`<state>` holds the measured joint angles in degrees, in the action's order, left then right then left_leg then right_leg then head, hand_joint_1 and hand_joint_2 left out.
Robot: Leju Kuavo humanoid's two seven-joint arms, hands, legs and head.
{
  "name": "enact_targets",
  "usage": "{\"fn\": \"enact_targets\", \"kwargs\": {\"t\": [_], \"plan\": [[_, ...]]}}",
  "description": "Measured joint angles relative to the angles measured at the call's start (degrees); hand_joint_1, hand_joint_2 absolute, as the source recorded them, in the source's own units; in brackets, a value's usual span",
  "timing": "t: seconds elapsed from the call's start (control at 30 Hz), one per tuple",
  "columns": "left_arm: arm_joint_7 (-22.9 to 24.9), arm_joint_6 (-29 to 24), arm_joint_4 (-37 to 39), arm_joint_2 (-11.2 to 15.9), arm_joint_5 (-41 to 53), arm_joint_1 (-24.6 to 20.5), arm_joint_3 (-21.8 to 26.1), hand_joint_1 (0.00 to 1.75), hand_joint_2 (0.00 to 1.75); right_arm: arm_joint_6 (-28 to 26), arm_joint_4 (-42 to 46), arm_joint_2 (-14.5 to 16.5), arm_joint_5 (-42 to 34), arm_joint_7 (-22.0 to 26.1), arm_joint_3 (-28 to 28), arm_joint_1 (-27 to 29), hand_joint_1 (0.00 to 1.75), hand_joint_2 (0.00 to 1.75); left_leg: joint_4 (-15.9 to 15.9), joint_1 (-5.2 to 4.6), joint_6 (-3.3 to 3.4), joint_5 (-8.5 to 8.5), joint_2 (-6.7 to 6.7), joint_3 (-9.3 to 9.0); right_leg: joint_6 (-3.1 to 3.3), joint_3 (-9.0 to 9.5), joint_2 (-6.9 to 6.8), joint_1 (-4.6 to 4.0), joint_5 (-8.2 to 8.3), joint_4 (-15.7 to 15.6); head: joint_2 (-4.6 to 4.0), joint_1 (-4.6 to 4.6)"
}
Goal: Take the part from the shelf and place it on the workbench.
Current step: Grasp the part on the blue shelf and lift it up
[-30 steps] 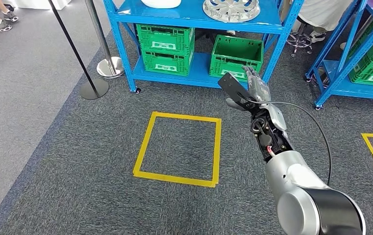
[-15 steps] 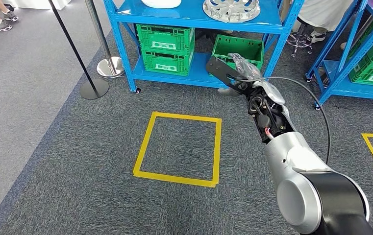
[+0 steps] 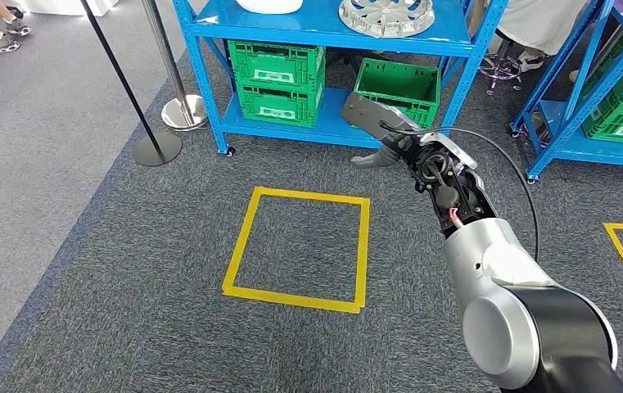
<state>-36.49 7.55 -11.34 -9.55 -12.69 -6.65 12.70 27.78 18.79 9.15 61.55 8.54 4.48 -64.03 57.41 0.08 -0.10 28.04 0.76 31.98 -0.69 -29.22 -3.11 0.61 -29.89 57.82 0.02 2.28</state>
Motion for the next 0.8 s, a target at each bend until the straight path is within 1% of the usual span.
{"fn": "enact_targets", "kwargs": {"t": [0.23, 0.37, 0.8], "plan": [[1.0, -0.9, 0.0, -0.1, 1.4, -0.1, -0.4, 0.0, 0.0, 0.0, 0.0, -1.2, -2.3, 1.7, 2.1, 0.1, 0.0, 1.75, 0.0, 0.0, 0.0, 0.0, 0.0, 0.0, 0.0, -0.02, 0.0, 0.0, 0.0, 0.0, 0.0, 0.01], [1.9, -0.9, 0.0, -0.1, 1.5, -0.4, -0.7, 0.0, 0.0, 0.0, 0.0, -1.9, -2.5, 2.0, 2.7, 0.5, 0.0, 0.0, 0.0, 0.0, 0.0, 0.0, 0.01, 0.0, 0.0, -0.02, 0.01, 0.0, 0.0, 0.0, 0.0, 0.01], [2.4, 0.6, 0.0, -0.1, 2.1, -0.6, -1.1, 0.0, 0.0, 0.0, 0.1, -2.6, -2.2, 1.7, 3.1, 0.8, 0.0, 0.0, 0.0, 0.0, 0.0, 0.0, 0.01, 0.01, 0.0, -0.02, 0.01, 0.0, 0.0, 0.0, 0.0, 0.01]]}}
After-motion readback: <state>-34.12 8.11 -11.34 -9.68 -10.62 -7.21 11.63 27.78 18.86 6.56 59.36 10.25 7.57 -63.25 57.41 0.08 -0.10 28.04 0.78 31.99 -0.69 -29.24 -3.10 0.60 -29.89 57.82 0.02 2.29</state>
